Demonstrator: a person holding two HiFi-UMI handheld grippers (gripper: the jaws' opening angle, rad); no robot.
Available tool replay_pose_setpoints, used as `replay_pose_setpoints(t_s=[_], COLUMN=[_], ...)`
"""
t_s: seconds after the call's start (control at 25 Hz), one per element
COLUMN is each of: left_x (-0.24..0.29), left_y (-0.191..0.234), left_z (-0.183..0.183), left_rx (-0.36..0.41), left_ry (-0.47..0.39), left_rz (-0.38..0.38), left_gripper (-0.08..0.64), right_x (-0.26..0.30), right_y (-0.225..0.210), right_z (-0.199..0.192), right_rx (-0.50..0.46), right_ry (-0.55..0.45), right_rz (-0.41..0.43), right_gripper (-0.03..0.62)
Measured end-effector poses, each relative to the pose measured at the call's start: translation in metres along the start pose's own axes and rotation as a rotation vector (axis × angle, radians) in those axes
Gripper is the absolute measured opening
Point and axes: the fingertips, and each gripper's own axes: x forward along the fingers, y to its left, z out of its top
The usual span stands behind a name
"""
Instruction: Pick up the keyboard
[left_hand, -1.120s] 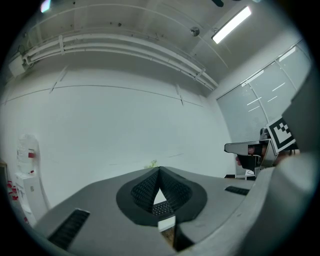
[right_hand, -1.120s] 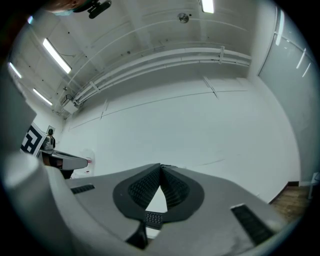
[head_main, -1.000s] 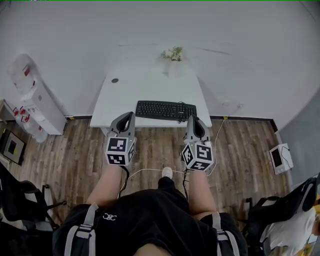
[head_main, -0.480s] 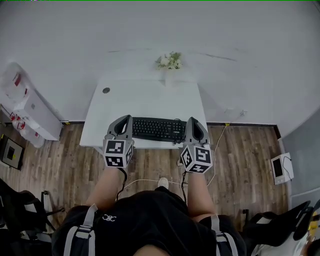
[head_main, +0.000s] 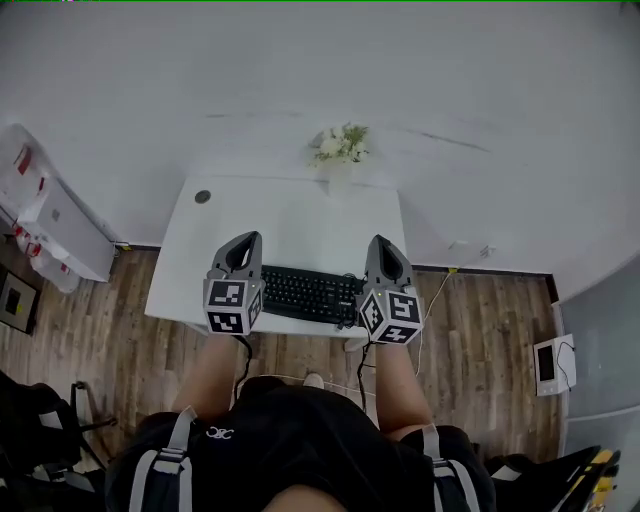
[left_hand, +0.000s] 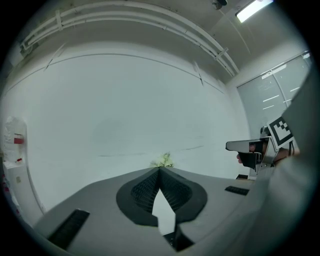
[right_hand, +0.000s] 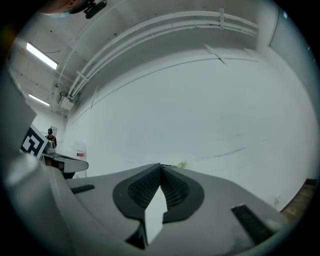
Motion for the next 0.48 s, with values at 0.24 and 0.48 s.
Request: replay_pose_setpoints(t_s=[0.24,0.48], left_x=[0.033,0.060], left_y=[0.032,0.052], left_z=[-0.005,-0.015], left_rx=[0.005,0.004], left_ry=[0.017,0.046], left_rz=[-0.026,-0.047], left_gripper=[0.011,0.011], right_x=[0.044,0.070], right_y=[0.012,0.006], right_z=[0.000,-0.019], right_rx=[0.010,0.010], right_ry=[-0.013,0.016], right_rz=[-0.001,-0.028], right_gripper=[0.005,0.005])
